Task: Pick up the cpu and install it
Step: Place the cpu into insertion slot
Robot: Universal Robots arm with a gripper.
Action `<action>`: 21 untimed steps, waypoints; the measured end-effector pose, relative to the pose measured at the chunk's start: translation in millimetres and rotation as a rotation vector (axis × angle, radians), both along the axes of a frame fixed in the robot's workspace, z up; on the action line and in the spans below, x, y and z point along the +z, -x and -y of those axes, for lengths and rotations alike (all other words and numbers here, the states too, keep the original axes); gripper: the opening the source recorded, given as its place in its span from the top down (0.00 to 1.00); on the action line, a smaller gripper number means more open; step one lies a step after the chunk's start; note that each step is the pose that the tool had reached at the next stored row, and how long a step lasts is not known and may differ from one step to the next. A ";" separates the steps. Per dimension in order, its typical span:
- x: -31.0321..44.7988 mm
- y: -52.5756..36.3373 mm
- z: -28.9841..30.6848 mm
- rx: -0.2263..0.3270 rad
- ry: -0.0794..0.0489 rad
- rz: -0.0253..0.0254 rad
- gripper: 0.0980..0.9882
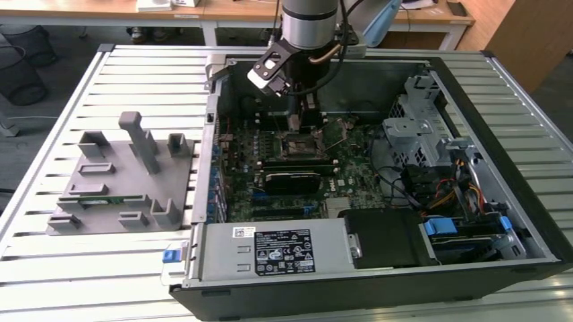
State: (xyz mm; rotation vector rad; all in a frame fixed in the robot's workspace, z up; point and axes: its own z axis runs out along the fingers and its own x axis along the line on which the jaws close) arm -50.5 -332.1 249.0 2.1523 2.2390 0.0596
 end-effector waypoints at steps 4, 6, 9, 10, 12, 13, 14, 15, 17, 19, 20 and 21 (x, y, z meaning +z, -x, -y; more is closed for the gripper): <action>0.0 0.0 0.6 0.000 0.001 -0.0003 0.51; -0.4 -0.1 0.6 -0.014 0.002 -0.0002 0.51; -1.8 0.0 0.7 -0.033 0.002 -0.0002 0.51; -2.6 0.0 0.7 -0.034 0.002 -0.0003 0.51; -4.7 0.0 1.0 -0.034 0.002 -0.0002 0.51; -5.6 0.0 1.1 -0.034 0.002 -0.0002 0.51; -6.2 0.0 1.1 -0.034 0.002 -0.0001 0.51; -6.7 -0.1 1.2 -0.034 0.003 -0.0002 0.51; -7.7 0.0 1.2 -0.034 0.009 -0.0002 0.51; -9.1 0.0 1.2 -0.034 0.020 0.0001 0.51; -9.8 -0.1 1.2 -0.033 0.021 0.0001 0.51; -10.5 -0.1 1.2 -0.031 0.021 0.0009 0.51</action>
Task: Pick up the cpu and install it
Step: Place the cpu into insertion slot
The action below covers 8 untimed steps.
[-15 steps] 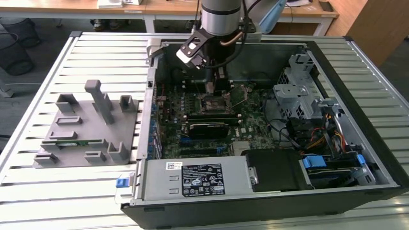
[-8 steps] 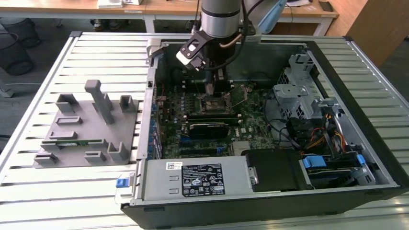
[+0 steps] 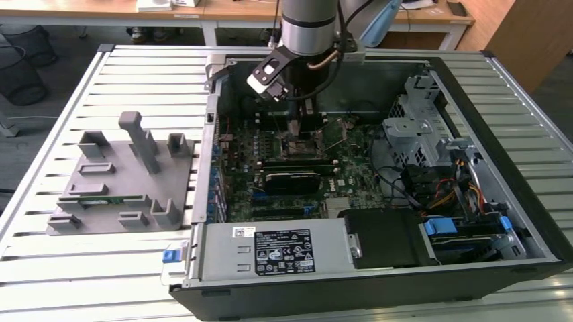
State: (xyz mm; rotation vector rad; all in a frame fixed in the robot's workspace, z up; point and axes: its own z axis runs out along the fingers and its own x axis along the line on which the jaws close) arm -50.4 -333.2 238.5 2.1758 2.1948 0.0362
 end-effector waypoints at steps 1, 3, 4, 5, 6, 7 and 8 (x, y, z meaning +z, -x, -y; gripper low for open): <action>-0.7 0.1 0.0 0.002 0.000 0.0014 0.51; -2.4 0.1 0.0 0.005 0.000 0.0063 0.51; -3.5 0.3 0.0 0.005 -0.001 0.0083 0.51; -4.6 0.4 0.0 0.005 -0.002 0.0097 0.51; -5.9 0.4 0.0 0.006 -0.003 0.0107 0.51; -7.2 0.4 0.0 0.006 -0.003 0.0111 0.51; -8.4 0.4 0.0 0.006 -0.003 0.0111 0.51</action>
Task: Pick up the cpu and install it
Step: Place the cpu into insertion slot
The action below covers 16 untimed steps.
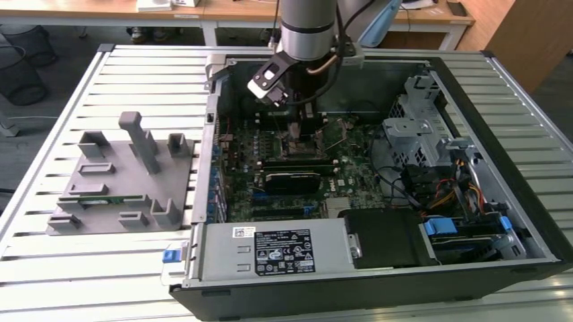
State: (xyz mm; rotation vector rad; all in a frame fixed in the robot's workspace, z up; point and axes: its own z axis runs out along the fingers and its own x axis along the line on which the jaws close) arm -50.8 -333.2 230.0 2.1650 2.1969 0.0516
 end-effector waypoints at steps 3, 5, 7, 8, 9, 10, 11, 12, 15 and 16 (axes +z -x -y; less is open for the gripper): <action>-2.7 0.0 0.0 0.000 0.000 0.0000 0.51; -4.4 0.1 0.0 0.000 0.000 0.0000 0.51; -6.2 0.1 0.0 0.000 0.000 0.0000 0.51; -7.1 0.1 0.0 0.000 0.000 0.0000 0.51; -7.9 0.1 0.0 0.000 0.000 -0.0001 0.51; -8.9 0.0 0.0 0.000 0.000 -0.0001 0.51; -9.9 0.1 0.0 0.000 0.000 0.0000 0.51; -10.8 0.0 0.0 0.000 0.000 0.0000 0.51; -13.6 0.0 0.0 -0.001 0.000 0.0000 0.51; -14.4 -0.1 0.0 -0.001 0.000 0.0000 0.51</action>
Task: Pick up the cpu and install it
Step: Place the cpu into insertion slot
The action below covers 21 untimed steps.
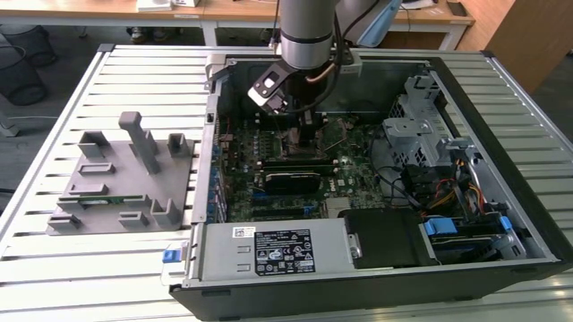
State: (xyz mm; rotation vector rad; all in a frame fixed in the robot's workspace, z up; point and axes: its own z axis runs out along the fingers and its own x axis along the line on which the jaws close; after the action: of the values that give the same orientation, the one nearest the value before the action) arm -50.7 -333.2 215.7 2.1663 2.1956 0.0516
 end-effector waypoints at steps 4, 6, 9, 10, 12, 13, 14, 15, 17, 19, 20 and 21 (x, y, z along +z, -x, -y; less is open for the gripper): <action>-1.8 -0.8 0.0 -0.003 0.000 -0.0006 0.51; -3.1 -1.1 0.0 -0.004 0.000 -0.0009 0.51; -5.1 -1.2 0.0 -0.006 0.000 -0.0010 0.51; -5.4 -1.2 0.0 -0.006 0.000 -0.0010 0.51; -6.6 -1.2 0.0 -0.006 0.000 -0.0011 0.51; -7.3 -1.2 0.0 -0.007 0.000 -0.0011 0.51; -8.2 -1.2 0.0 -0.007 0.000 -0.0010 0.51; -9.0 -1.2 0.0 -0.008 0.000 -0.0010 0.51; -10.5 -1.1 0.0 -0.009 0.000 -0.0010 0.51; -11.8 -0.9 0.0 -0.010 0.000 -0.0009 0.51; -12.5 -0.9 0.0 -0.010 0.000 -0.0010 0.51; -13.1 -0.9 0.0 -0.010 0.000 -0.0010 0.51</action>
State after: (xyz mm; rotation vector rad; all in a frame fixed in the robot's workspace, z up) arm -49.8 -333.2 202.6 2.1780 2.1849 0.0502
